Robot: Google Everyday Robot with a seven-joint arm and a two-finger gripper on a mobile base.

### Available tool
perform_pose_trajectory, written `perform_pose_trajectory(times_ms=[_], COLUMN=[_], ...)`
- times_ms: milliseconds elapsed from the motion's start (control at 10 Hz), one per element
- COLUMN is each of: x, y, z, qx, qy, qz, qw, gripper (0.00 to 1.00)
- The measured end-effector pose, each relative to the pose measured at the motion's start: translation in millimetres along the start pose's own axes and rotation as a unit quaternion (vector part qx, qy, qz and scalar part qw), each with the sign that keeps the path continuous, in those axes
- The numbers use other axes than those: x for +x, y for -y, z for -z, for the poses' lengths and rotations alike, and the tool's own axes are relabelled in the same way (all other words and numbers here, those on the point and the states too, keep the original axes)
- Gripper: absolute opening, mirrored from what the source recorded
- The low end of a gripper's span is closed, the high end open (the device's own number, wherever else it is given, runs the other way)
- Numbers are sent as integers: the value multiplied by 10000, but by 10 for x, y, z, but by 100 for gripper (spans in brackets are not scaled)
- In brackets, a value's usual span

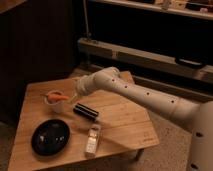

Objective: Push the ceramic bowl across the table

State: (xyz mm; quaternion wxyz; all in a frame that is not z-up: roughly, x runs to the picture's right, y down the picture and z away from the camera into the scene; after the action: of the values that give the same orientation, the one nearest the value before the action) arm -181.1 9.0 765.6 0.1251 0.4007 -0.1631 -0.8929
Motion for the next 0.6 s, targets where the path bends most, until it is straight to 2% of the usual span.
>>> perform_pose_trajectory(times_ms=[400, 600], x=[-13, 24], y=[18, 204], z=[-6, 47], qx=[0, -8], qy=[3, 1], qz=[25, 20], qw=[10000, 10000], gripper=[75, 75])
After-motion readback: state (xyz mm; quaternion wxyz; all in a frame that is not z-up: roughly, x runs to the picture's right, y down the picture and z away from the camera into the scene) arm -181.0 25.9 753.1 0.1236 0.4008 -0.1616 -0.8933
